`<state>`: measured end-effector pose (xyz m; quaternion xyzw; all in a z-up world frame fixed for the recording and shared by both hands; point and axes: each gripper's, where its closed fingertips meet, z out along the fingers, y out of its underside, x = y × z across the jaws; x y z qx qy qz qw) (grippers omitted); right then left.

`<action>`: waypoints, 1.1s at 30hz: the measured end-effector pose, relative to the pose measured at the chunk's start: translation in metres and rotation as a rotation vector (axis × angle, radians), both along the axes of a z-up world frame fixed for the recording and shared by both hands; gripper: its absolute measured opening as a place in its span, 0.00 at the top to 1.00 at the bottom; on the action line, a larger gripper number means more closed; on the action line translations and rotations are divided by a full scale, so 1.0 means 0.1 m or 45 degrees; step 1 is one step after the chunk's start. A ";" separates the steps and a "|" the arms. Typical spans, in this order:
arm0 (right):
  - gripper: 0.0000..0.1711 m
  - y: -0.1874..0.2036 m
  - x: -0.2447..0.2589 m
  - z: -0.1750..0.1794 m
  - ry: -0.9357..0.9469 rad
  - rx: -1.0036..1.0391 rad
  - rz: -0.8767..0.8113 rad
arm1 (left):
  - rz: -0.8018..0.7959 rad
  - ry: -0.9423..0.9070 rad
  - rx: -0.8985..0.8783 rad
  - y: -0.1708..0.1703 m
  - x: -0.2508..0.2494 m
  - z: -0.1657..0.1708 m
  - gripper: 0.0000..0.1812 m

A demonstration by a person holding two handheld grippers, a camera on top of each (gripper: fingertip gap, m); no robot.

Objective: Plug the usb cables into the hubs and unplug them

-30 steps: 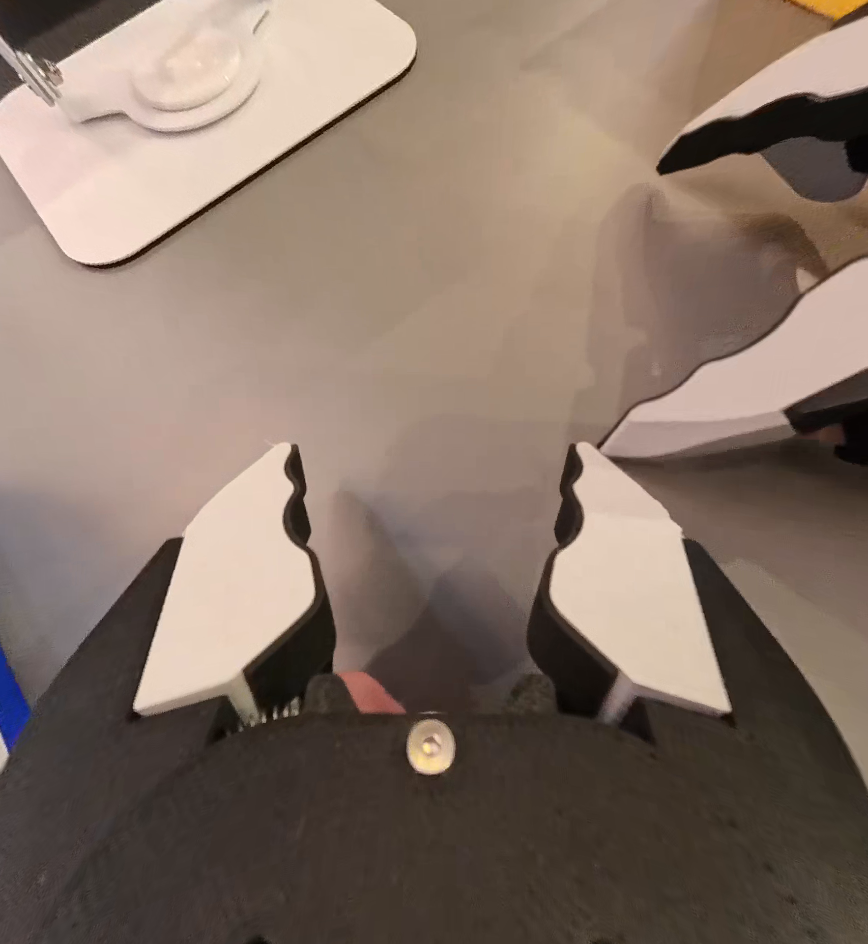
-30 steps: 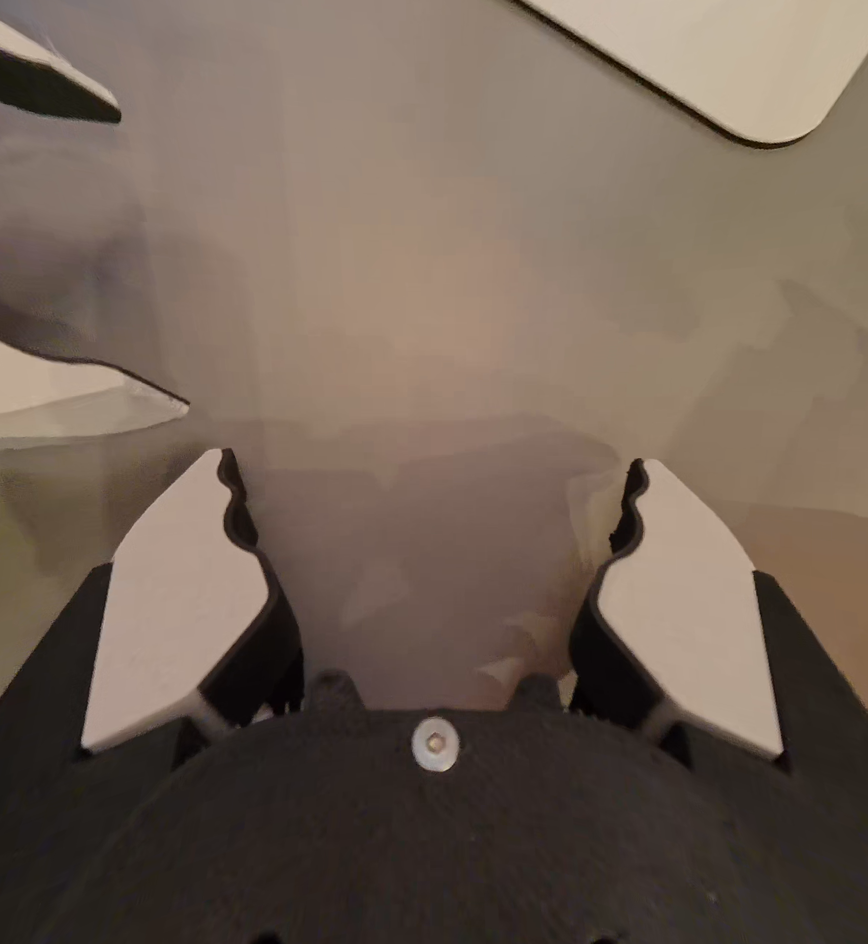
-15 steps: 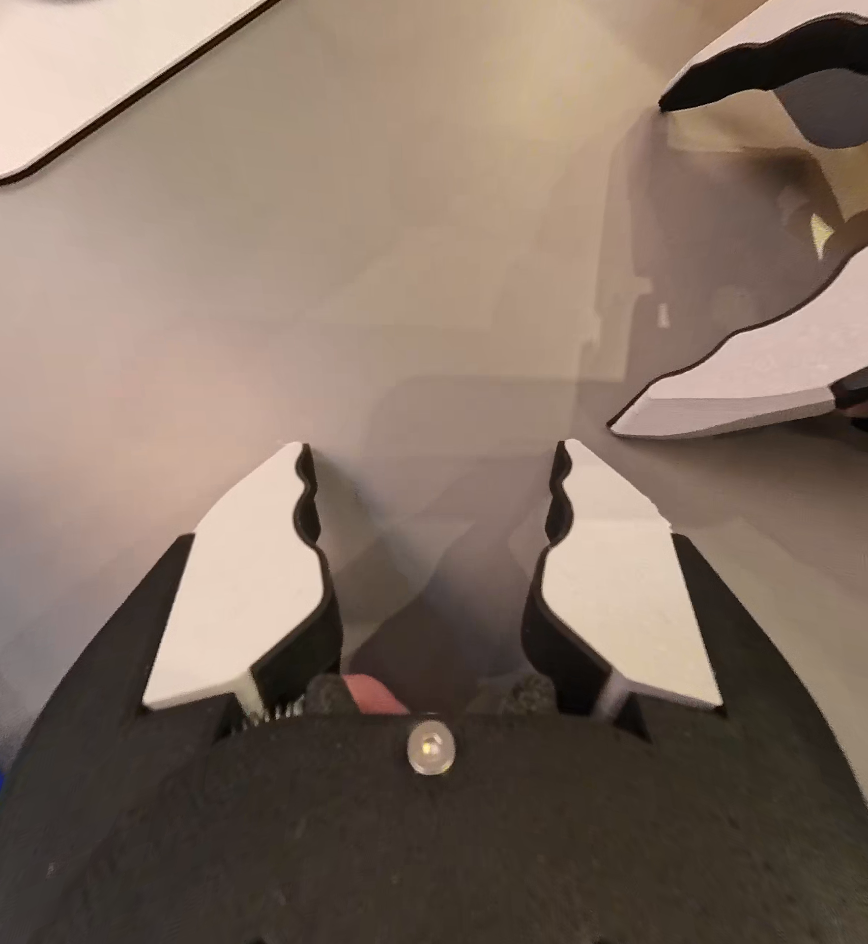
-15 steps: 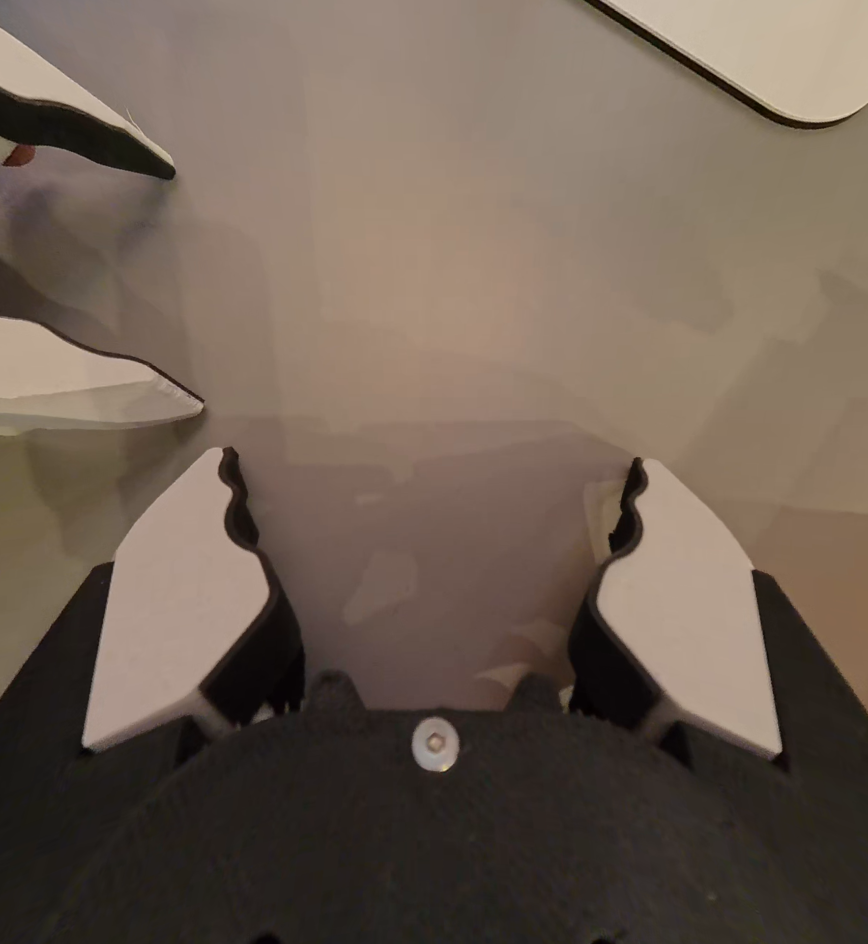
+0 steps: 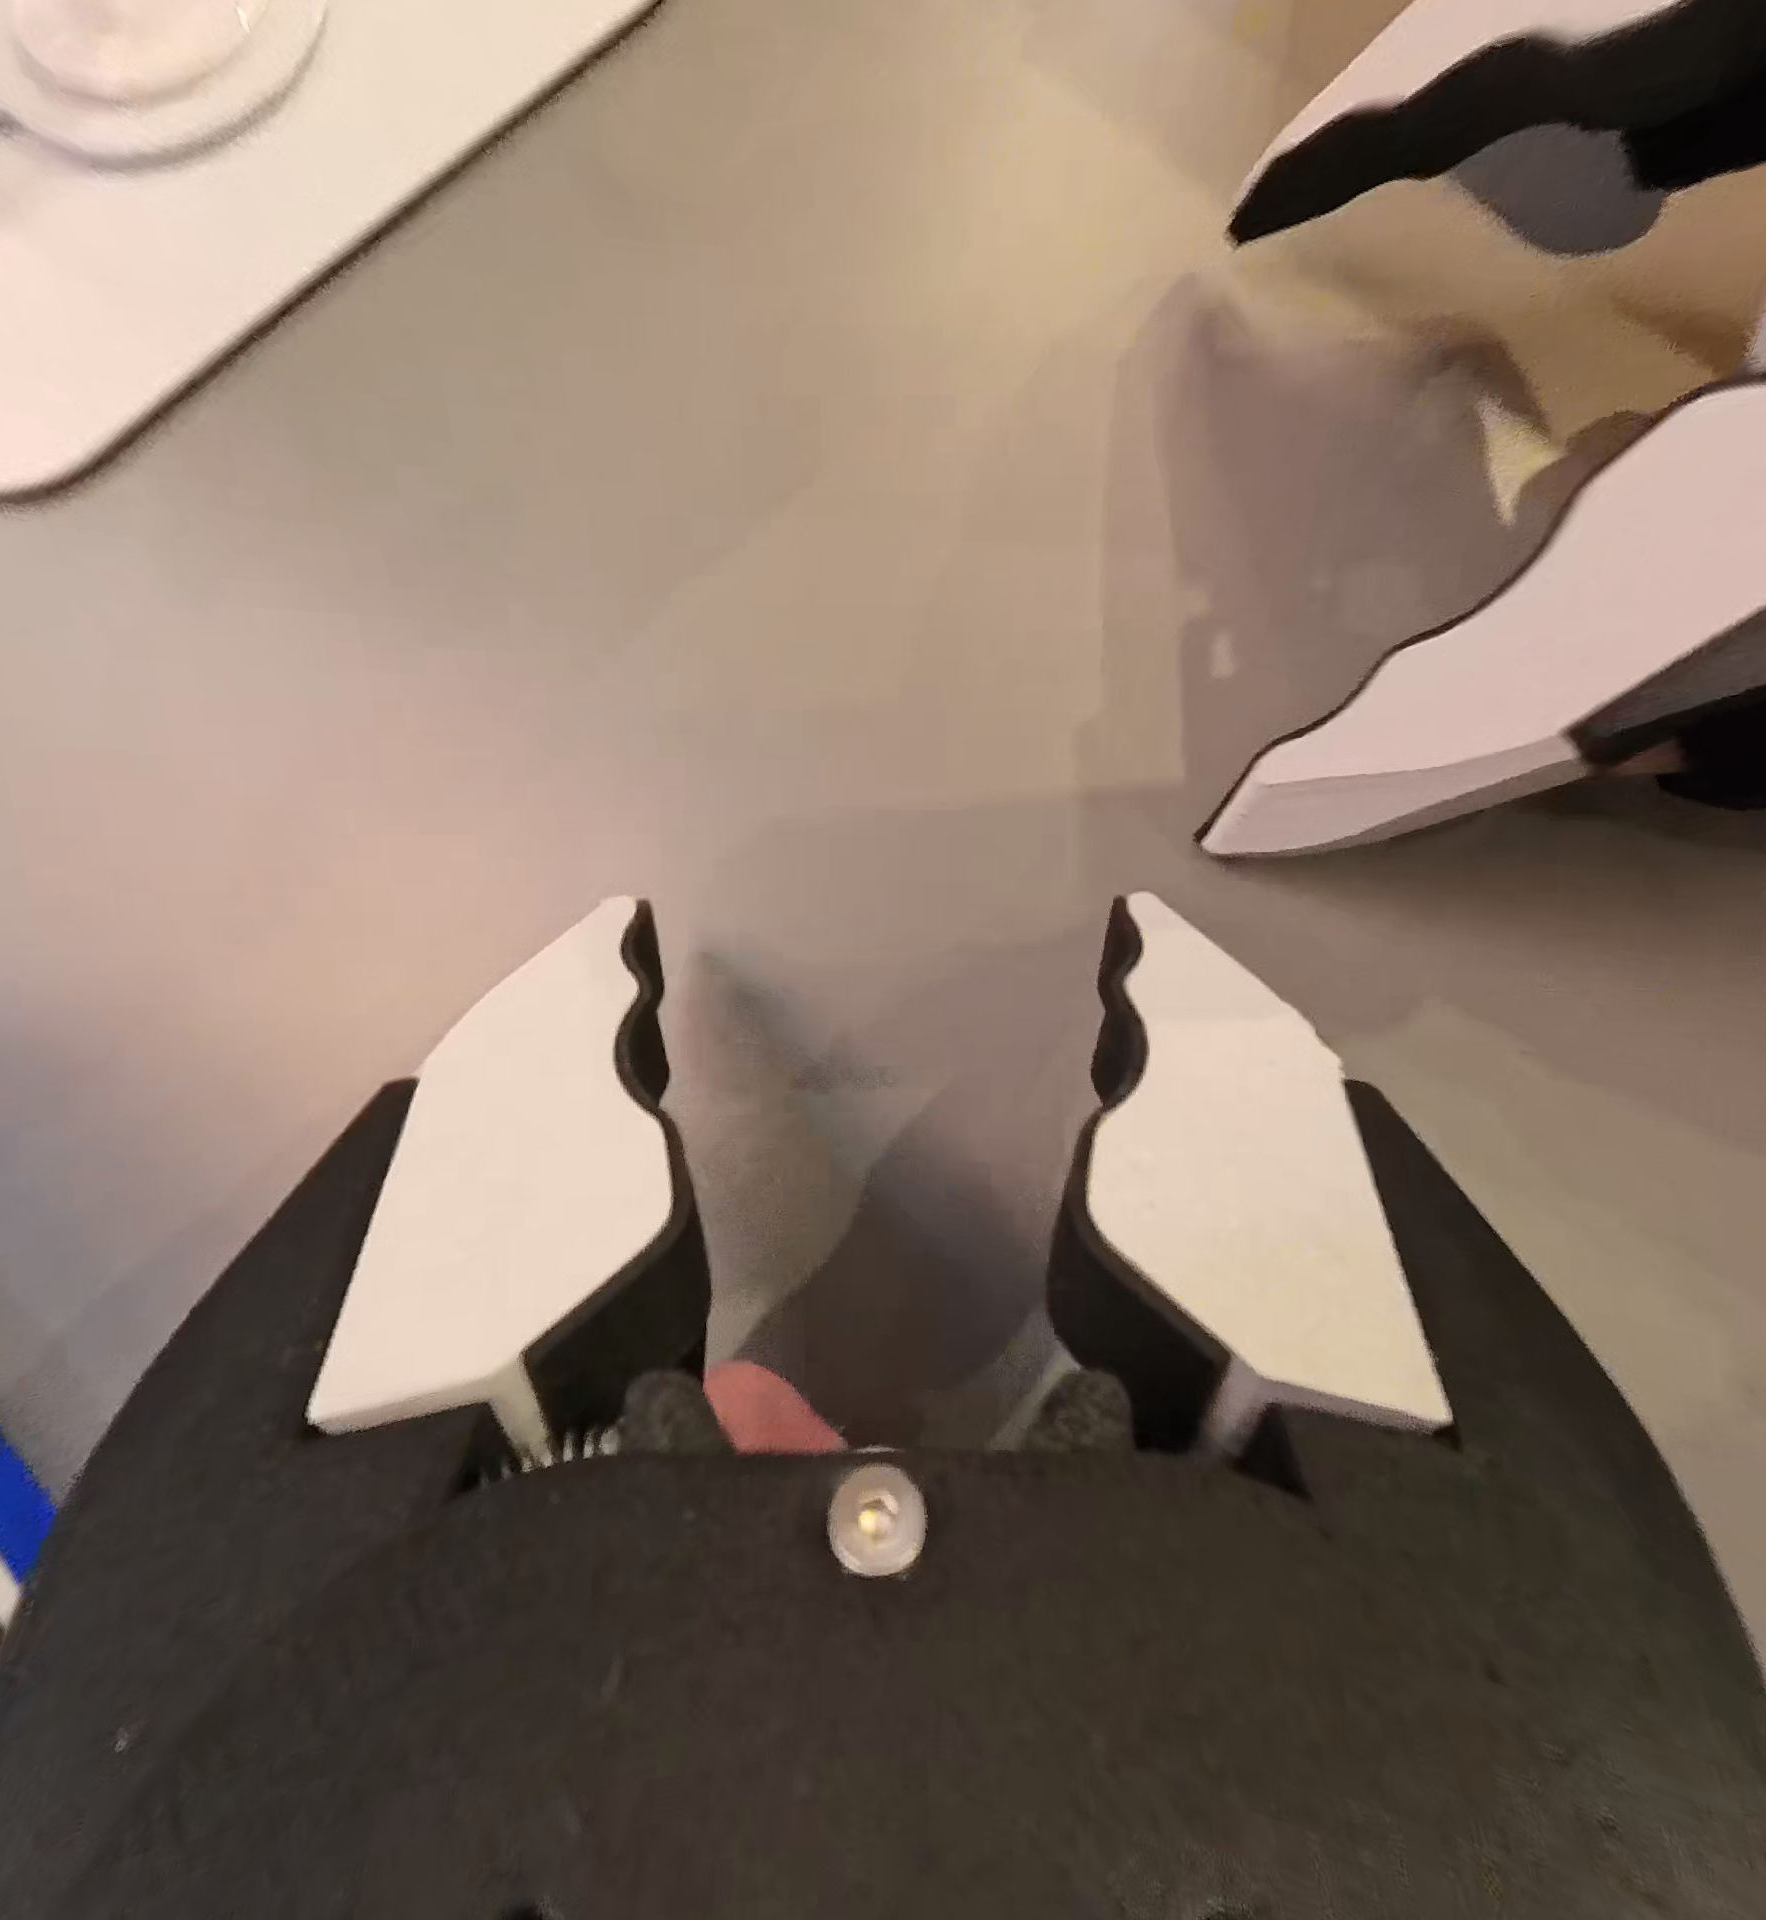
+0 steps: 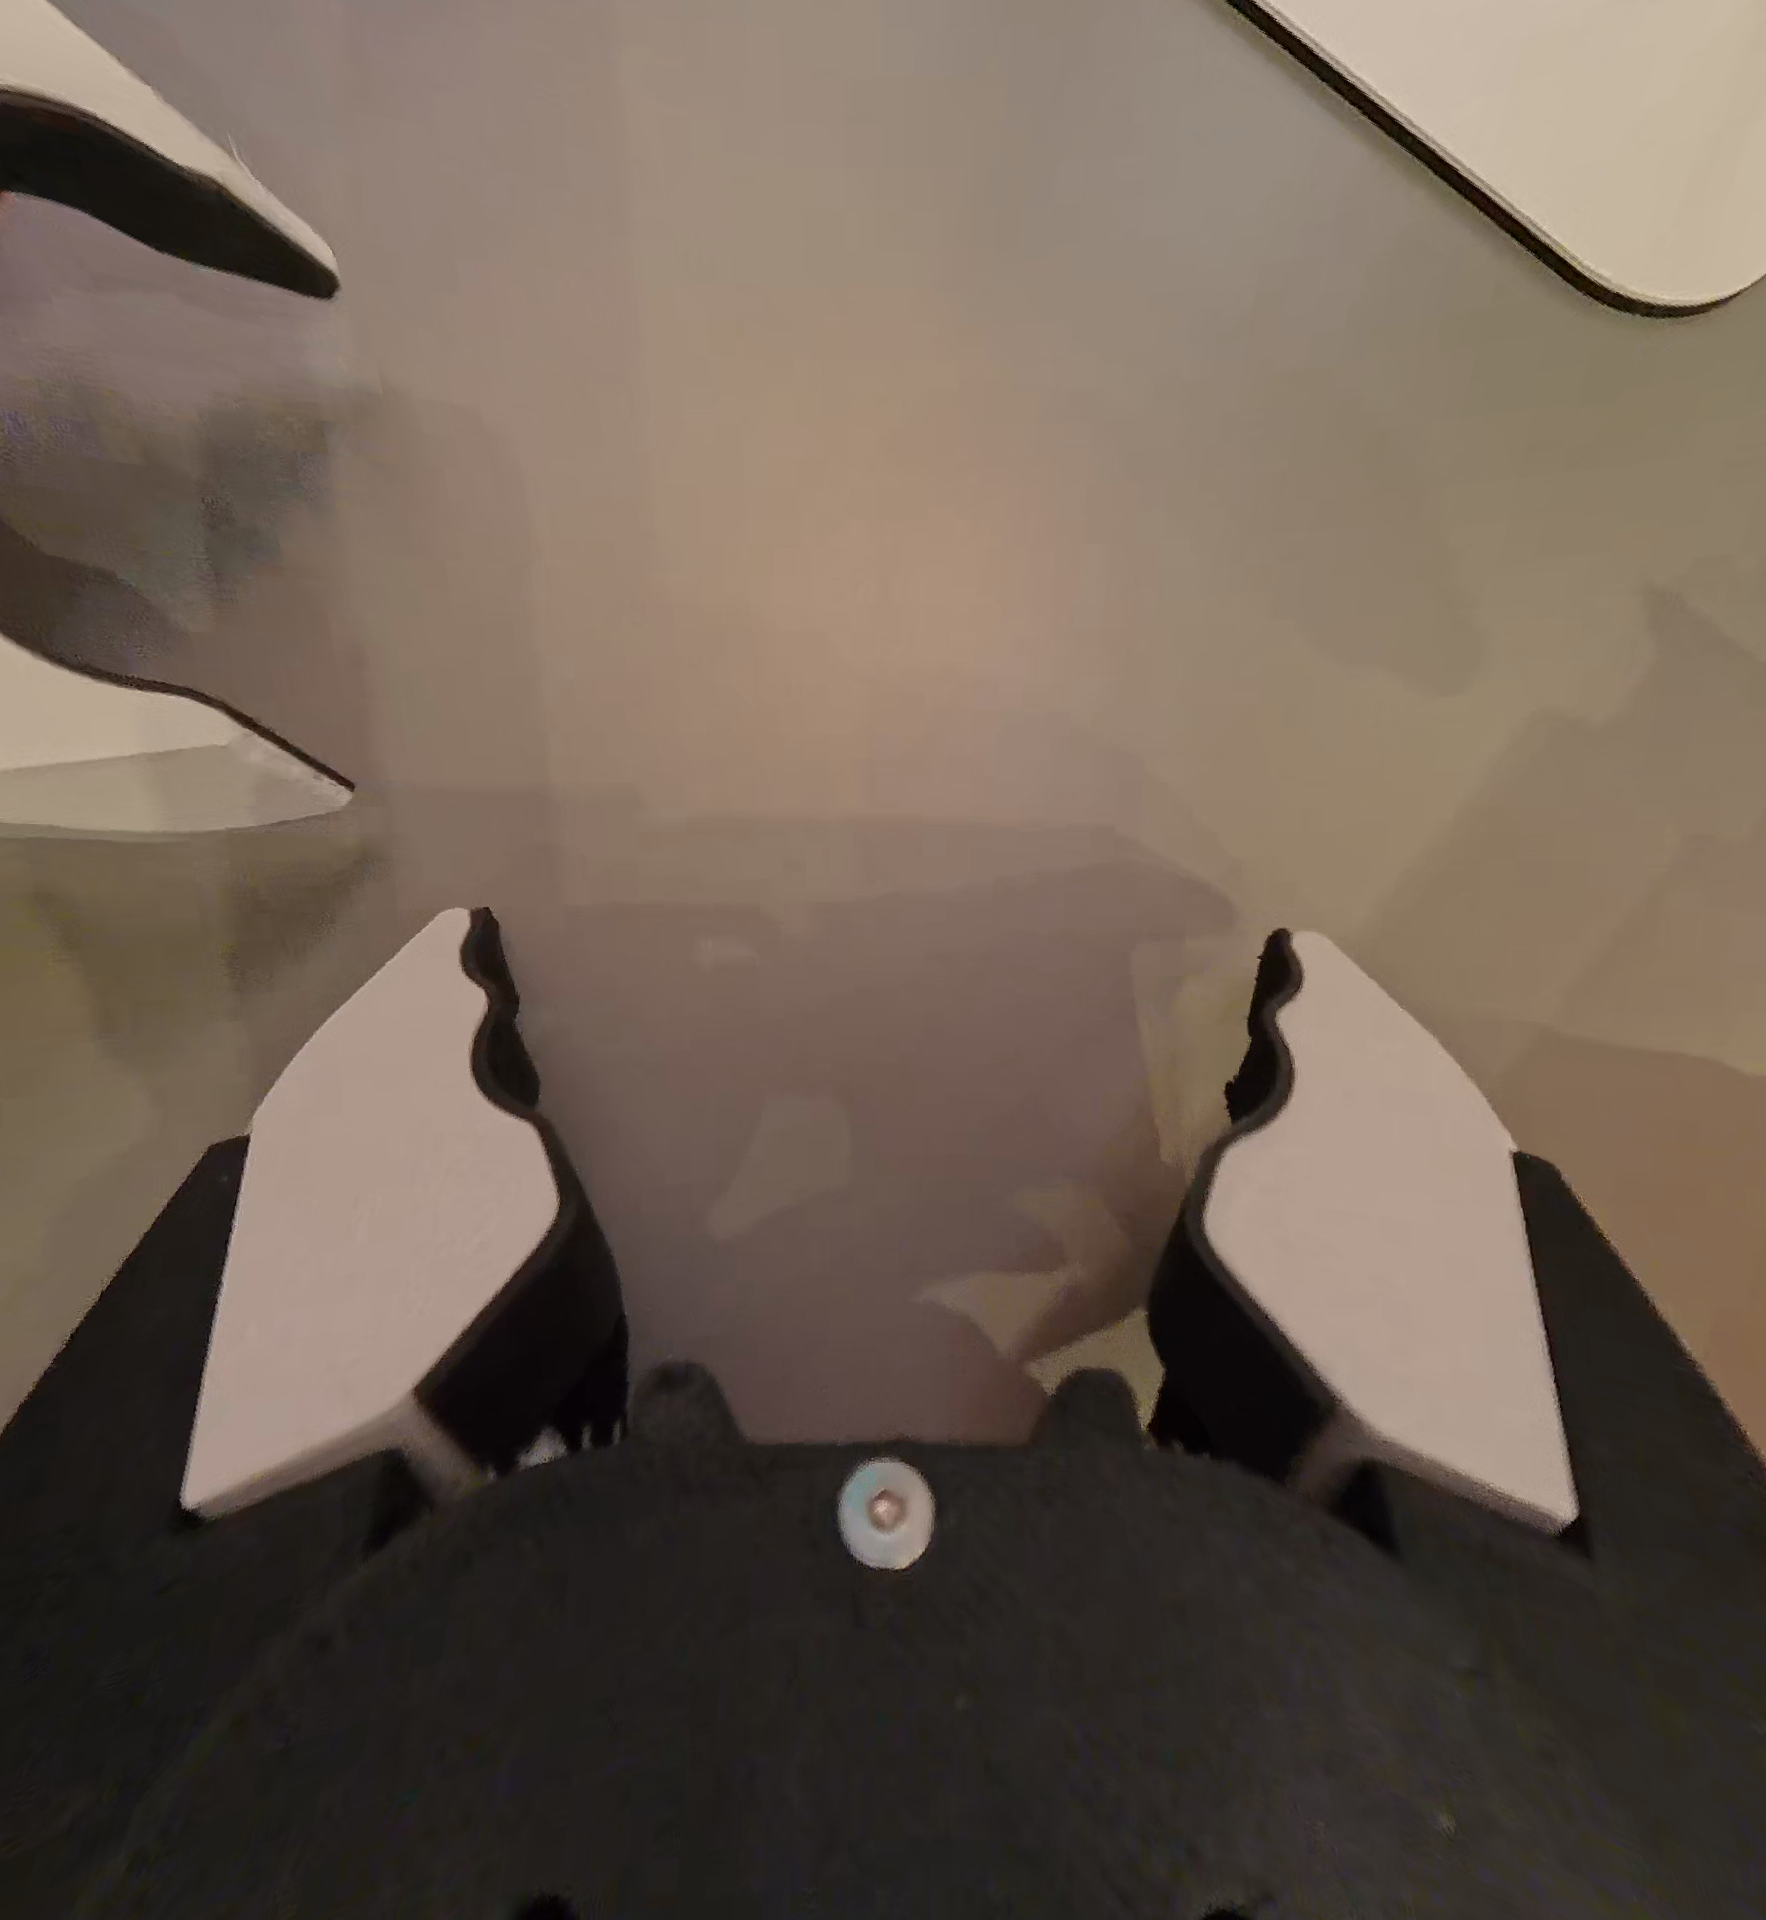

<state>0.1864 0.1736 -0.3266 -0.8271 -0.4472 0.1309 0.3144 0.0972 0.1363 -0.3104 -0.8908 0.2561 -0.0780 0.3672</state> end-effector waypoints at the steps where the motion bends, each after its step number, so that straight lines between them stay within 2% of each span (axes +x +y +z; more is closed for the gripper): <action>1: 0.24 0.00 0.00 0.01 0.002 0.002 0.000 | -0.015 0.003 0.034 0.00 0.02 0.07 0.56; 4: 0.26 -0.01 -0.01 0.04 0.034 -0.011 -0.001 | -0.043 -0.003 0.149 0.00 0.03 0.37 0.59; 7: 0.27 -0.03 -0.01 0.01 0.030 -0.028 0.006 | -0.067 -0.019 0.298 -0.01 -0.08 0.82 0.64; 10: 0.27 -0.05 -0.04 0.01 0.029 -0.036 0.026 | -0.009 0.041 0.458 0.06 -0.49 1.30 0.66; 16: 0.28 -0.08 -0.07 0.01 0.037 -0.043 0.041 | 0.103 0.119 0.607 0.10 -1.46 1.93 0.65; 18: 0.28 -0.09 -0.08 0.00 0.039 -0.049 0.046 | 0.100 0.165 0.545 0.08 -1.72 1.91 0.64; 21: 0.27 -0.11 -0.11 -0.02 0.042 -0.061 0.053 | 0.132 0.439 0.504 0.11 -2.23 1.77 0.63; 25: 0.27 -0.11 -0.11 -0.02 0.038 -0.054 0.057 | 0.051 0.571 0.234 0.10 -2.60 1.30 0.61; 30: 0.27 -0.11 -0.11 -0.02 0.044 -0.055 0.057 | -0.036 0.653 0.004 0.21 -2.93 0.94 0.71; 33: 0.26 -0.12 -0.12 -0.02 0.042 -0.057 0.059 | -0.169 0.715 -0.187 0.17 -2.99 0.68 0.72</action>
